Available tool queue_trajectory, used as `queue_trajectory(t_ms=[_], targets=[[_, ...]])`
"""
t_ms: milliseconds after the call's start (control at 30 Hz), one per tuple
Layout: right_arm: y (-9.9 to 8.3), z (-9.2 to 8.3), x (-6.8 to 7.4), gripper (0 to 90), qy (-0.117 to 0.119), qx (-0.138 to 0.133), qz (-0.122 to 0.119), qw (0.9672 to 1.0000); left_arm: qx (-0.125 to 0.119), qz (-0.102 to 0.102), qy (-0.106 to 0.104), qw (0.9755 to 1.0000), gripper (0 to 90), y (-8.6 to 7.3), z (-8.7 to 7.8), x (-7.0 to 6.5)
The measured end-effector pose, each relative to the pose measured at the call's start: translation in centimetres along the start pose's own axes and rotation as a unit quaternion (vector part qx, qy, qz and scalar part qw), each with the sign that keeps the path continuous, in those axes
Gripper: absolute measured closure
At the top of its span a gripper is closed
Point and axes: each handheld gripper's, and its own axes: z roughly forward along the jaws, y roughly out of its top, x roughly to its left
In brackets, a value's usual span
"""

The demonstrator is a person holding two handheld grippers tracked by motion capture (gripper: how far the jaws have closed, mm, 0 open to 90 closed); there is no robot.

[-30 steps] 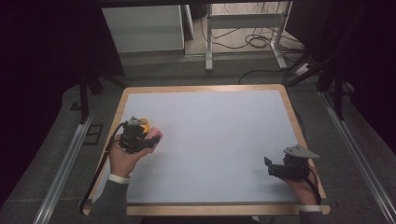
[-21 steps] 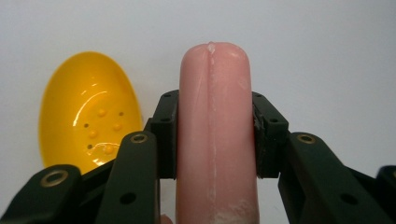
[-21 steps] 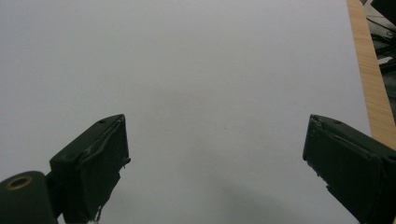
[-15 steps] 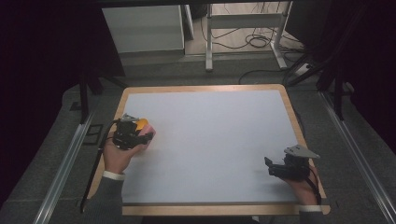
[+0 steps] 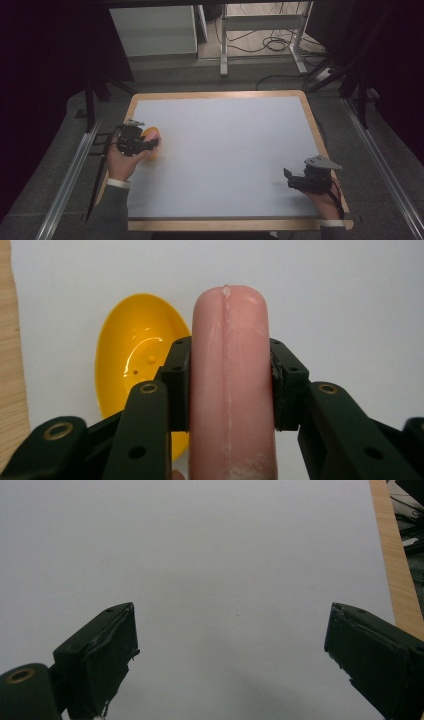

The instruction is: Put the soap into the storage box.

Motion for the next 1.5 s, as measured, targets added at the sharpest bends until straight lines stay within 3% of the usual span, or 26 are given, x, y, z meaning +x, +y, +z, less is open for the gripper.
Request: queue_trajectory(t_ms=[933,1500], targets=[[-0.1,0.3,-0.1,6.5,-0.003,0.005,0.002,1.0000,0.042,-0.030,0.030,0.9982,60.1,1.0,3.5,3.4],[-0.3,0.7,-0.1,6.5,-0.002,0.012,-0.001,0.9999,0.060,-0.029,0.028,0.9974,58.6,0.3,5.1,3.4]])
